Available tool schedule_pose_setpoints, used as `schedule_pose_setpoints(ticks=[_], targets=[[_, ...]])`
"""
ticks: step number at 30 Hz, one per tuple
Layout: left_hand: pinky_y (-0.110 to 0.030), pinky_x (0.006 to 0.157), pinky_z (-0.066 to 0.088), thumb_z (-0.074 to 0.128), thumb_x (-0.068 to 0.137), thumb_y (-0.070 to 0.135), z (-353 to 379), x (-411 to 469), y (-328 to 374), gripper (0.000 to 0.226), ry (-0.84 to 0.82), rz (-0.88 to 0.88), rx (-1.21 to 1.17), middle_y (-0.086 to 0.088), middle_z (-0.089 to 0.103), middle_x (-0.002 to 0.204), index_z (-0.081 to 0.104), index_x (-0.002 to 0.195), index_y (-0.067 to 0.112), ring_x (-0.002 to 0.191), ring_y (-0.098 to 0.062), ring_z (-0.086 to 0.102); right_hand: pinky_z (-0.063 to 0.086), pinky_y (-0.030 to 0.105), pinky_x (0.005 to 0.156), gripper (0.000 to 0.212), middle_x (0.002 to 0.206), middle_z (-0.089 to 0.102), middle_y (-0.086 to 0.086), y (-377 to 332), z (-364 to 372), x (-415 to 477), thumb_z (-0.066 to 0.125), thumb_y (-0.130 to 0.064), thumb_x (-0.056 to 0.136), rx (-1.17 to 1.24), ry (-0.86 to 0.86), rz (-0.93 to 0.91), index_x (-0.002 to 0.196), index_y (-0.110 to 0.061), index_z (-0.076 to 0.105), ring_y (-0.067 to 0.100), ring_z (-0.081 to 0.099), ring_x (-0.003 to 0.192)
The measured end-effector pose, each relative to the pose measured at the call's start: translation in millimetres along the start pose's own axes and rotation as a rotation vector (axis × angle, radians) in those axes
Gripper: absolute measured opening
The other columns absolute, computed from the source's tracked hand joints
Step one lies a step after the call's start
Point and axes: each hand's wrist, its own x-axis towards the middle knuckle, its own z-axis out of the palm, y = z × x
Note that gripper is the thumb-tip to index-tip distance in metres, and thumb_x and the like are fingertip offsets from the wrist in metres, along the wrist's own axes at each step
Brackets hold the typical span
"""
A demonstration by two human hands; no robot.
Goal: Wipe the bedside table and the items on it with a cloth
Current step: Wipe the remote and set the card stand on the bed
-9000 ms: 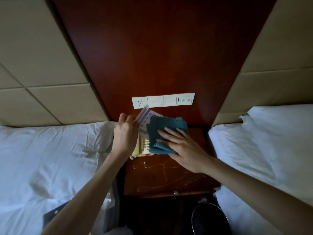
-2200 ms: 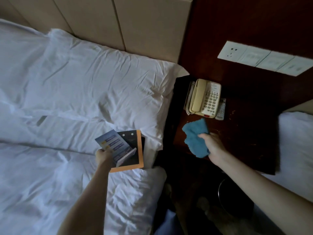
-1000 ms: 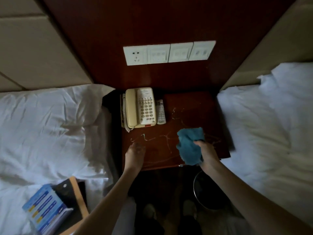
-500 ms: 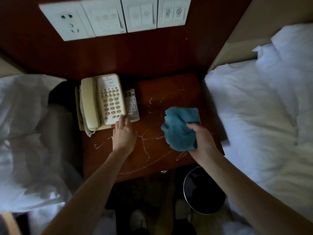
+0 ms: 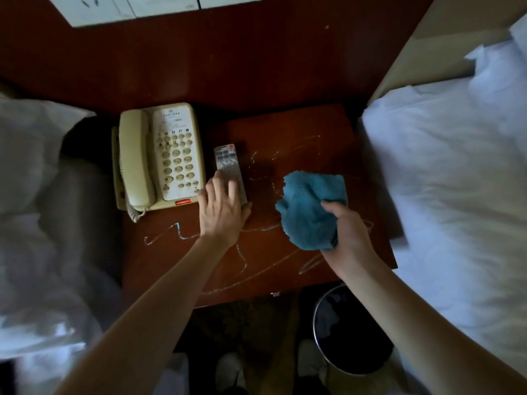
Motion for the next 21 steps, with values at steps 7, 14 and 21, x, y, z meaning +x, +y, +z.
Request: schedule_pose_setpoints(ticks=[7,14,21], targets=[[-0.049,0.097,0.037,0.059,0.083,0.024,-11,2,22,0.06,-0.057,-0.162,-0.306,-0.028,0.024,0.143,0.031,0.131,0.001,0.117,-0.044,0.036,0.05,0.046,0.094,0.03,0.117,0.066,0.008,-5,-1,-8,0.053,-0.017,0.09,-0.008,0.004,-0.018,0.12,-0.013,0.057,0.025,0.065,0.106],[-0.044,0.099,0.036,0.029,0.094,0.014,-35,-3,23,0.049,-0.012,-0.392,-1.043,-0.019,0.035,0.135,0.021,0.142,0.014,0.114,-0.03,0.036,0.053,0.038,0.081,0.031,0.117,0.067,0.009,-20,5,-22,0.051,-0.018,0.091,-0.04,-0.009,-0.056,0.121,-0.012,0.057,0.024,0.066,0.103],[-0.026,0.091,0.046,0.031,0.098,0.019,-105,-38,26,0.048,-0.204,-0.503,-1.708,-0.011,0.049,0.135,0.033,0.145,0.021,0.115,-0.013,0.052,0.047,0.044,0.097,0.029,0.119,0.066,0.01,-23,43,-55,0.054,-0.018,0.091,-0.195,-0.069,-0.135,0.119,-0.014,0.059,0.027,0.063,0.107]])
